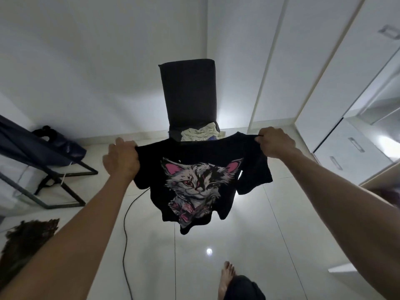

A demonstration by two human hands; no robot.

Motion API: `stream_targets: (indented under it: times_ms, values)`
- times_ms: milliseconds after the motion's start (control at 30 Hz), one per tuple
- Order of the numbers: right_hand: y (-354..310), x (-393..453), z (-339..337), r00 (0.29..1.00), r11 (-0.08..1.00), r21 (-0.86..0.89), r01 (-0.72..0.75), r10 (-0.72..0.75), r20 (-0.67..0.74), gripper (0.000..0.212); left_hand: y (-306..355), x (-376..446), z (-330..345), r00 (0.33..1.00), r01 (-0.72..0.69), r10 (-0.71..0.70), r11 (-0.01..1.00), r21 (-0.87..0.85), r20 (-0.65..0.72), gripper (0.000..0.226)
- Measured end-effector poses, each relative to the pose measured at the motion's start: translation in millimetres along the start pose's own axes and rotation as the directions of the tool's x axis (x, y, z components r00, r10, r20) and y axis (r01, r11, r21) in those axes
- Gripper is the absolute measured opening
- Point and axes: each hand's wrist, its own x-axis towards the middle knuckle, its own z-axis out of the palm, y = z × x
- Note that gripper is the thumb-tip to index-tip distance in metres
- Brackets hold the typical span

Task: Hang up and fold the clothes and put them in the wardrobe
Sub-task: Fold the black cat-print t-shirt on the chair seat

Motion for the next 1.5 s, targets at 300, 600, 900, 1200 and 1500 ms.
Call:
stream_targets:
  times_ms: [300,600,900,1200,1500]
  values:
    - [-19,54,49,0.897,0.561,0.7,-0.442,0.284,0.339,0.026,20,57,73,0.855,0.519,-0.37,0.635,-0.573,0.364,0.015]
    - [-13,241,157,0.938,0.82,0.461,-0.34,0.26,0.231,0.013,54,183,196,0.849,0.51,-0.378,0.769,-0.385,0.369,0.014]
    - [-43,457,255,0.83,0.5,0.665,-0.554,0.385,0.402,0.006,93,357,347,0.827,0.517,-0.392,0.812,-0.272,0.402,0.005]
    - [-50,575,339,0.84,0.584,0.608,-0.537,0.437,0.321,0.003,116,469,460,0.749,0.613,-0.536,0.784,-0.099,0.391,0.015]
    - [-42,615,424,0.896,0.749,0.493,-0.443,0.364,0.253,0.007,123,481,536,0.747,0.536,-0.43,0.841,-0.077,0.506,0.04]
